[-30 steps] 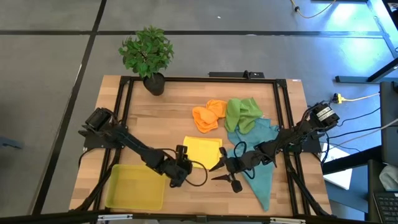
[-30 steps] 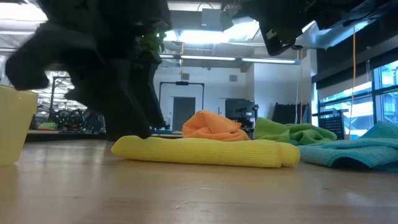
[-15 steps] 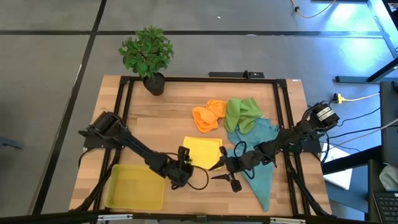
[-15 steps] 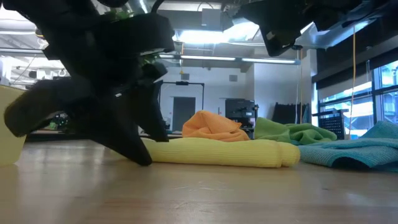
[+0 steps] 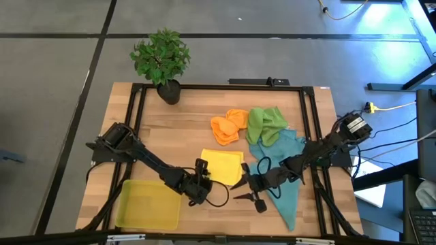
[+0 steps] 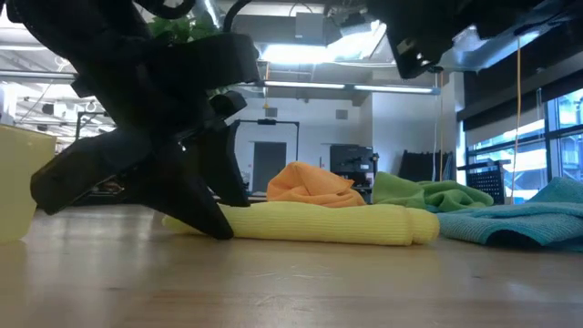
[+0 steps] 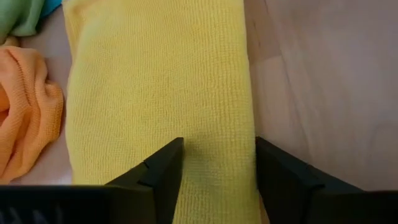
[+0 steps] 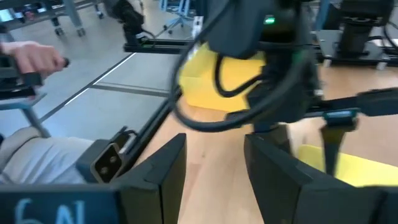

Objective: Fold microfiber towels
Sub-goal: Put the folded yellow microfiber cloth into the yellow bin

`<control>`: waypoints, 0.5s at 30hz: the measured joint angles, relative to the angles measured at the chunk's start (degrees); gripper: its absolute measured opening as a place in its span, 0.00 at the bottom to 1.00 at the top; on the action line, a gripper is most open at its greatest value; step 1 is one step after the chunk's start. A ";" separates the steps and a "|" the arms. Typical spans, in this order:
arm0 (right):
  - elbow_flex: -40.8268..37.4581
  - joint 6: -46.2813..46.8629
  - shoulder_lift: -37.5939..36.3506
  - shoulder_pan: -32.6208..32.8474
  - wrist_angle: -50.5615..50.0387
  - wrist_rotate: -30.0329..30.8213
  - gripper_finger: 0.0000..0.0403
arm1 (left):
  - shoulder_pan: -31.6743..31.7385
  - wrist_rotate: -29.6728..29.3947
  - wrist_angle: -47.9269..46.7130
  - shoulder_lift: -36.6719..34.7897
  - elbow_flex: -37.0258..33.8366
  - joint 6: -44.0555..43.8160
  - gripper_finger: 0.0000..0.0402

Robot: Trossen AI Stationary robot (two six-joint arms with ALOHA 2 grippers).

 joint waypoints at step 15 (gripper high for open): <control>0.08 -11.08 1.06 8.63 -1.80 8.86 0.40 | 0.38 1.17 -0.13 0.15 -0.30 -1.40 0.01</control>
